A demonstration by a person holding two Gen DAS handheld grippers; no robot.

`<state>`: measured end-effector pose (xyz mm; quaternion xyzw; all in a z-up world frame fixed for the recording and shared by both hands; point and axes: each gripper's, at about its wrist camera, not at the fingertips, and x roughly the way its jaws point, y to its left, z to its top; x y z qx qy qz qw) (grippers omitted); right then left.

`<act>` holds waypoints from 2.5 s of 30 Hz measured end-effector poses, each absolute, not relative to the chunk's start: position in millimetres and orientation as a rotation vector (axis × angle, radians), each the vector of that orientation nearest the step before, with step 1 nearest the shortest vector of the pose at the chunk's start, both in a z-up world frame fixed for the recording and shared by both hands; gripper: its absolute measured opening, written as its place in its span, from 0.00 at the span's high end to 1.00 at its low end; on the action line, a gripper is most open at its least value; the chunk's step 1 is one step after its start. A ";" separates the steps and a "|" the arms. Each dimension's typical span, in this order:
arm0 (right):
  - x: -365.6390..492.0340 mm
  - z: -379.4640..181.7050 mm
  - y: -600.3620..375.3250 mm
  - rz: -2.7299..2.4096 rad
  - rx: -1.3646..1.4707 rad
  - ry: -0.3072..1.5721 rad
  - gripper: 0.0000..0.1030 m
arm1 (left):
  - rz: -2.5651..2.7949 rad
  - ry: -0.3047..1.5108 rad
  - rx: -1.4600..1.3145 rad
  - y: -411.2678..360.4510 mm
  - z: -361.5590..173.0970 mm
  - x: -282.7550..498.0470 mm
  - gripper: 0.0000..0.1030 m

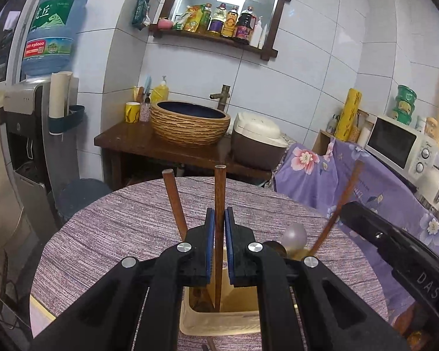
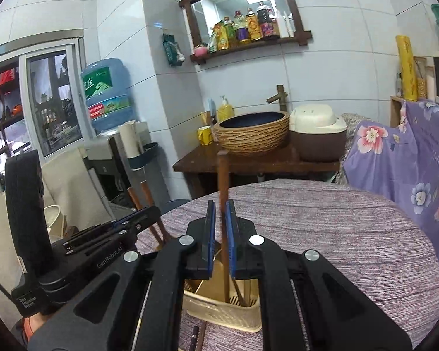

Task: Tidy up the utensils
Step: 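Open both tools and move them back toward the remaining chopsticks, then close the right tool on a wooden chopstick while the left tool grasps a black chopstick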

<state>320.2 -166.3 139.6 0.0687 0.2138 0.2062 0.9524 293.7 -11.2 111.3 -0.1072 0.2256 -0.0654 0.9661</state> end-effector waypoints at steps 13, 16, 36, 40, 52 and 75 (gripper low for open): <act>258.4 117.7 -177.4 0.413 0.053 0.419 0.22 | -0.106 0.413 -0.143 -4.7 96.4 227.9 0.20; 245.2 100.4 -190.0 0.411 0.076 0.478 0.22 | -0.079 0.454 -0.130 -4.4 80.4 214.7 0.13; 216.7 -40.2 -230.7 0.113 0.025 0.905 0.56 | -0.129 0.860 -0.125 -32.9 -42.1 194.7 0.63; 217.4 -43.4 -227.0 0.121 0.021 0.915 0.60 | -0.138 0.873 -0.123 -36.4 -47.3 193.9 0.64; 218.1 -45.0 -228.6 0.115 0.022 0.928 0.66 | -0.137 0.881 -0.088 -48.8 -49.5 199.4 0.66; 223.8 -43.4 -246.2 0.166 0.087 0.955 0.84 | -0.142 0.900 -0.117 -25.4 -51.6 206.8 0.84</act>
